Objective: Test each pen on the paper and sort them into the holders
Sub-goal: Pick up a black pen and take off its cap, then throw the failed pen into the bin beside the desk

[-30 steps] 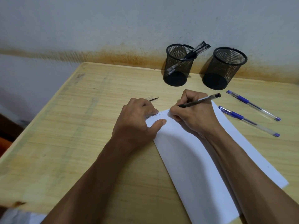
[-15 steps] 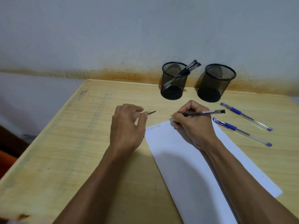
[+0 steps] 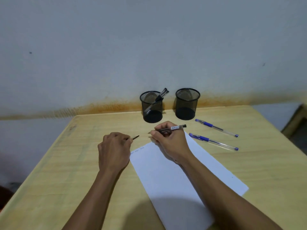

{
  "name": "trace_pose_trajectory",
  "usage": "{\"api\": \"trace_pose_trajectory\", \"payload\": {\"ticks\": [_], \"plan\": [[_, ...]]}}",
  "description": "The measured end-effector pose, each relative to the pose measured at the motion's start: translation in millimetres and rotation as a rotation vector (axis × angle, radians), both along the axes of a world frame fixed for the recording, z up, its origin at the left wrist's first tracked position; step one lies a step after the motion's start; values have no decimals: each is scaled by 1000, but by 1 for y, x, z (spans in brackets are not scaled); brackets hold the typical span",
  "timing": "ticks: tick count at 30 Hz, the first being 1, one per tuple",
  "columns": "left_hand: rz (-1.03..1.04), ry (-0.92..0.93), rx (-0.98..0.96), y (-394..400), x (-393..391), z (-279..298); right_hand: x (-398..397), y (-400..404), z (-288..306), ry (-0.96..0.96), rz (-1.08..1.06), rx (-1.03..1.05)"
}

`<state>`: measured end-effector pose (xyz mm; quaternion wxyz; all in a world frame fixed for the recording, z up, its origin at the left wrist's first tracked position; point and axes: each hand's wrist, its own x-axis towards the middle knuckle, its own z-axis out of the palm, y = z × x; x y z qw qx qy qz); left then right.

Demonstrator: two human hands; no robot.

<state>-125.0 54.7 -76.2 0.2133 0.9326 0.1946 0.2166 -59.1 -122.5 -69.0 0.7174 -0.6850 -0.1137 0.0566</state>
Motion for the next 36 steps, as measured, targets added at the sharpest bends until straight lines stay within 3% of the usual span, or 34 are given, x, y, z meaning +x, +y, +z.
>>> {"api": "trace_pose_trajectory", "payload": {"ticks": [5,11,16,22,36], "plan": [[11,-90,-154,-5,-7,11,-2,-1,4,2,6,-93],[-39,-349,-425,-14,-33,35,-22,-8,35,-18,-33,71],[-136,-445,-651,-36,-59,58,-51,-19,77,-87,-5,215],[-229,-462,-726,-45,-72,61,-71,-18,84,-232,23,77],[-300,-416,-692,-53,-71,65,-70,-20,74,-236,3,-13]]}}
